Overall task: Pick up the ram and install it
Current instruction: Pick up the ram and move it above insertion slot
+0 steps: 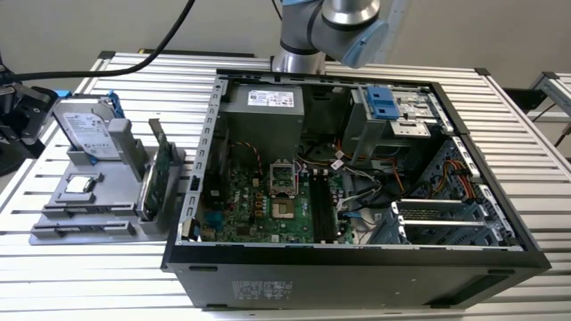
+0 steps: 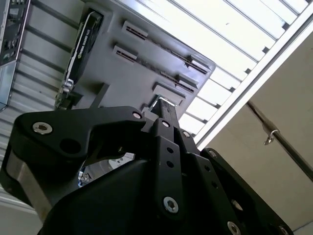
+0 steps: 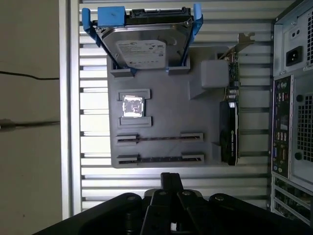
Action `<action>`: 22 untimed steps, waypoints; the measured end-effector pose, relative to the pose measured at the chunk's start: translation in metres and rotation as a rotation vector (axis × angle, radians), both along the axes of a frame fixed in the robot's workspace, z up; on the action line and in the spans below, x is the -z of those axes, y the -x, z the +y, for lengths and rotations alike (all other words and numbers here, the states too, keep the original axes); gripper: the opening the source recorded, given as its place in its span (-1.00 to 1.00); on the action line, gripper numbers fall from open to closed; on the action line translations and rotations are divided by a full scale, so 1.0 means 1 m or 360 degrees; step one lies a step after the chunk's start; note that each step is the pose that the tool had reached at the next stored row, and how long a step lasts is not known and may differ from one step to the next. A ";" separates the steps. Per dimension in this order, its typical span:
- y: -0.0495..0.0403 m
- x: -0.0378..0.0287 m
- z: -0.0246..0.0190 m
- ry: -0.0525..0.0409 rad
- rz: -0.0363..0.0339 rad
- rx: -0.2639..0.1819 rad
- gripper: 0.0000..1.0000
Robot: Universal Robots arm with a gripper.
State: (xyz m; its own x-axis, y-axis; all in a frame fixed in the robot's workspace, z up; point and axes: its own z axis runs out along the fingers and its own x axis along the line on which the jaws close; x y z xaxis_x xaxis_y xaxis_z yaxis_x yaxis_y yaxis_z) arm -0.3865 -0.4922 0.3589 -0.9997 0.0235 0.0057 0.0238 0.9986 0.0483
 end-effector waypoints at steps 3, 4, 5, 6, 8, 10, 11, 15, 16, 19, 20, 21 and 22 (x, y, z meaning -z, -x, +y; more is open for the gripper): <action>0.0000 0.0000 0.0000 0.0000 0.0001 0.0000 -1.00; 0.0000 0.0000 0.0000 0.0000 0.0001 0.0001 -1.00; 0.0000 0.0001 0.0000 0.0000 0.0001 0.0002 -1.00; 0.0000 0.0001 0.0000 0.0000 0.0001 0.0003 -1.00; 0.0000 0.0001 0.0000 0.0000 0.0001 0.0007 -1.00; 0.0000 0.0001 0.0000 0.0000 0.0001 0.0014 -1.00; 0.0000 0.0001 0.0000 0.0000 0.0001 0.0019 -1.00; 0.0000 0.0003 0.0000 0.0000 0.0000 0.0044 -1.00; 0.0001 0.0002 0.0000 0.0000 0.0001 0.0045 -1.00; 0.0001 0.0003 0.0000 0.0000 0.0001 0.0045 -1.00; 0.0001 0.0003 0.0000 0.0000 0.0001 0.0045 -1.00; 0.0001 0.0003 0.0000 0.0000 0.0001 0.0045 -1.00; 0.0002 0.0006 -0.0001 0.0000 0.0001 0.0045 -1.00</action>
